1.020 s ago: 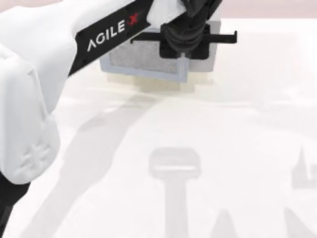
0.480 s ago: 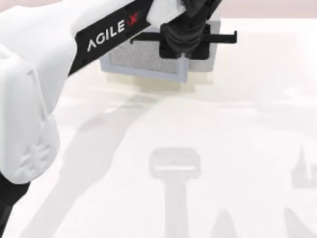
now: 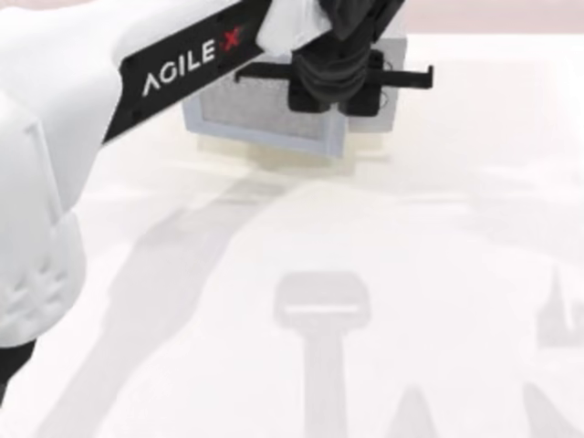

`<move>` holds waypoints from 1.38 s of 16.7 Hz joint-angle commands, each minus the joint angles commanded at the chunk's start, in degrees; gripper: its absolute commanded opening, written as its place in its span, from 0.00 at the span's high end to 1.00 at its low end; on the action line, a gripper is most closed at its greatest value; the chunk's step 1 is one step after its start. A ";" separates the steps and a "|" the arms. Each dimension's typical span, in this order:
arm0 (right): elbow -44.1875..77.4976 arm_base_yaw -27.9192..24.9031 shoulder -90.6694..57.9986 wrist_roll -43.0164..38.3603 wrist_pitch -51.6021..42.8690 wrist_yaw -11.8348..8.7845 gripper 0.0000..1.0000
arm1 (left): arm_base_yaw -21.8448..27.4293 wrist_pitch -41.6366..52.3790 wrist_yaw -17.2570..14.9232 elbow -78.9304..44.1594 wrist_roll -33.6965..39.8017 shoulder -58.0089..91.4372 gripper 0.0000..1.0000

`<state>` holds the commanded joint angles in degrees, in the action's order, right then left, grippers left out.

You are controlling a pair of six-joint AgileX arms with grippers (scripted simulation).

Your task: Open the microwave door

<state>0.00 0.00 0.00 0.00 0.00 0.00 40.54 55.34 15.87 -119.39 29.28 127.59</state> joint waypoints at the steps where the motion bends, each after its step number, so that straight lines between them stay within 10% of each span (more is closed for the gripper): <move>1: 0.00 0.00 0.00 0.00 0.00 0.00 0.00 | -0.08 -0.92 -0.35 1.80 -0.92 -1.04 1.00; 23: 0.00 0.00 0.00 0.00 0.00 0.00 0.00 | -0.22 -2.52 -1.13 4.89 -2.51 -2.81 1.00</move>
<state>0.00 0.00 0.00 0.00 0.00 0.00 40.32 52.83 14.74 -114.50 26.76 124.78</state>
